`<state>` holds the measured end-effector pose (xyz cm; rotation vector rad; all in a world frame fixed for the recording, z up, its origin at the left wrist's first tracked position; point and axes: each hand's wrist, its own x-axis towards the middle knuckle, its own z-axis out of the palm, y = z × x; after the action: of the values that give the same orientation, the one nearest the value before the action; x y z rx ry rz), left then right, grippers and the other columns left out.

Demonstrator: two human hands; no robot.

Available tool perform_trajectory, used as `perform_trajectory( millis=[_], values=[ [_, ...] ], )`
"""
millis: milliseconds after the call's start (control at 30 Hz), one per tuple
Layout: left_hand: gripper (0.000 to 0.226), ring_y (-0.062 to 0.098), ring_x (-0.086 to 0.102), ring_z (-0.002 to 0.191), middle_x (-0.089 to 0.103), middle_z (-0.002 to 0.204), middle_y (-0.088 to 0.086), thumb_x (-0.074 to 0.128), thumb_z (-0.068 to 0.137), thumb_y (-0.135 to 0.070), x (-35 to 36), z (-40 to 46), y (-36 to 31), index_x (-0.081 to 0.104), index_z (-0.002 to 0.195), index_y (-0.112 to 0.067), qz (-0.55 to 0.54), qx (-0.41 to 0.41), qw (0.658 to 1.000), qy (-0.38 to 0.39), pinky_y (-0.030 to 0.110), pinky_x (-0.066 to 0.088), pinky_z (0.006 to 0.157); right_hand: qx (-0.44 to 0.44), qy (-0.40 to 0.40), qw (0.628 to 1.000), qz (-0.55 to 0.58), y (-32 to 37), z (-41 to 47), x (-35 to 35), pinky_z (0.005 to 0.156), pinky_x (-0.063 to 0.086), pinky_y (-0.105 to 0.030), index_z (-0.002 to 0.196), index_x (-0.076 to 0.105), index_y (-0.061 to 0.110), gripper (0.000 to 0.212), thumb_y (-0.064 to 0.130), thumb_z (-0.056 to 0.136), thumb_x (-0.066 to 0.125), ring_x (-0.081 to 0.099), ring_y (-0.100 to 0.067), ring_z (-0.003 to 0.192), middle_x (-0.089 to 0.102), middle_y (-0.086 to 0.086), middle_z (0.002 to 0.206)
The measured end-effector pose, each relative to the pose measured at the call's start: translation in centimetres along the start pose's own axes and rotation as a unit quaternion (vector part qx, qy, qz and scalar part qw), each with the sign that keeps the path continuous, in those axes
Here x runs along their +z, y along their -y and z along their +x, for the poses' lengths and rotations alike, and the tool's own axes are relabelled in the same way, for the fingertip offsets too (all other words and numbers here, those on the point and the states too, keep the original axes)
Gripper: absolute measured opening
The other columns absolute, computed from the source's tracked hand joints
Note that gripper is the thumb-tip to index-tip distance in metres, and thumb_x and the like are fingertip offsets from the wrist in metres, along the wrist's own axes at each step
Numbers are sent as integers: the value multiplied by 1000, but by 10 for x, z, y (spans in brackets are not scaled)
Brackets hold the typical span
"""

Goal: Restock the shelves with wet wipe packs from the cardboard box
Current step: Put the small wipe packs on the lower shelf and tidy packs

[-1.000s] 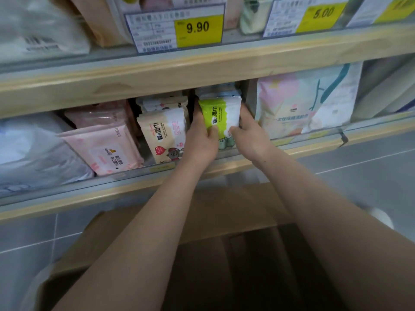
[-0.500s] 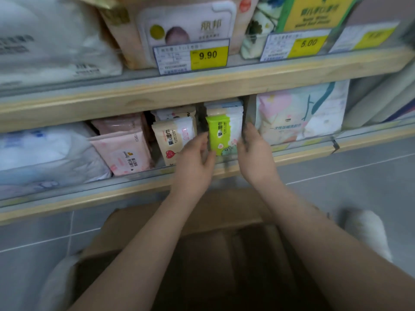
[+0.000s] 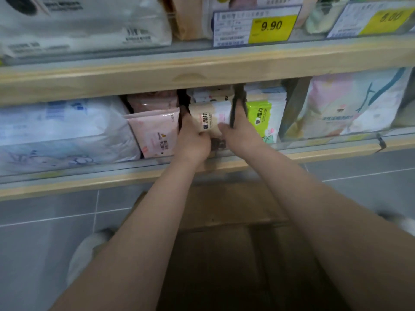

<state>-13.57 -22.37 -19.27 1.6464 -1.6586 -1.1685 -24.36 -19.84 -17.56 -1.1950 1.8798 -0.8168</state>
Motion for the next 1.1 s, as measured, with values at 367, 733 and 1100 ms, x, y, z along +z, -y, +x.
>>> perform_trajectory(
  millis=[367,733,1100],
  values=[
    [83,-11,45,94,36,137,-13,46,87,8,-3,-5,-4,2,151,-22,-33,75,996,-26,-11,26,60,-107,-61,992,-23,-9,-5,5,85,39,-26,151,-1,25,77,-2,92,42,43,-18,120,26,0,154],
    [83,-17,41,91,47,124,-7,56,77,8,1,-3,5,21,147,-22,-37,108,992,-50,-5,33,74,-105,-72,988,-83,-7,-2,5,62,35,-21,148,18,29,77,-7,86,46,59,-29,89,58,-11,115],
    [55,17,55,115,61,123,2,60,84,-5,16,21,14,45,135,-16,10,61,997,-52,8,31,80,-29,-93,992,-77,-20,8,12,60,31,-19,140,34,11,48,2,94,45,59,-32,97,63,-16,109]
  ],
)
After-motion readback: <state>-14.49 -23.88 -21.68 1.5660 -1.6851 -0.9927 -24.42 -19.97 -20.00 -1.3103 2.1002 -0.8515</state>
